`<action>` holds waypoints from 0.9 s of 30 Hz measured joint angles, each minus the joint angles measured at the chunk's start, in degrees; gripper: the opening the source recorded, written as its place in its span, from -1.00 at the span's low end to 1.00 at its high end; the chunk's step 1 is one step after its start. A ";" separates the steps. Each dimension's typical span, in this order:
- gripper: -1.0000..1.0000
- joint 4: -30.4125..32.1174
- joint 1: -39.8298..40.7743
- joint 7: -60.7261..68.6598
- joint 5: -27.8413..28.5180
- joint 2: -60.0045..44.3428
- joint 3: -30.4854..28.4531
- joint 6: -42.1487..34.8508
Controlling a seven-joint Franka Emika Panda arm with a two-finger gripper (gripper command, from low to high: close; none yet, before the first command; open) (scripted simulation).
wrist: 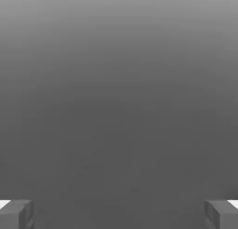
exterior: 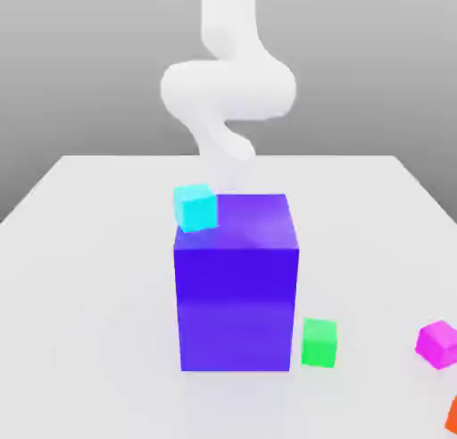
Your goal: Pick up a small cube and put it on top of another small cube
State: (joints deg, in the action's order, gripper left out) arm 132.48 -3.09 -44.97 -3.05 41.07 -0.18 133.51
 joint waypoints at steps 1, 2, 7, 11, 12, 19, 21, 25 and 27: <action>0.00 0.29 -1.29 0.35 -1.29 -2.06 0.02 0.73; 0.00 0.58 -2.50 0.65 -2.49 -4.05 0.10 1.42; 0.00 1.90 -7.85 1.64 -7.65 -13.66 1.51 4.66; 0.00 2.94 -11.29 1.64 -10.63 -21.22 3.88 7.26; 0.00 3.22 -12.05 1.47 -11.13 -23.10 4.61 7.94; 0.00 5.31 -17.15 -2.62 -10.61 -36.06 10.34 13.33; 0.00 5.98 -19.53 -4.95 -8.82 -39.72 11.40 15.06; 0.00 7.35 -23.69 -11.18 -3.06 -46.90 11.68 18.53; 0.00 8.00 -25.90 -15.06 0.88 -50.37 11.11 20.16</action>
State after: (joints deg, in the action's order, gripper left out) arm 140.48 -29.00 -60.03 -2.17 -9.30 10.93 153.67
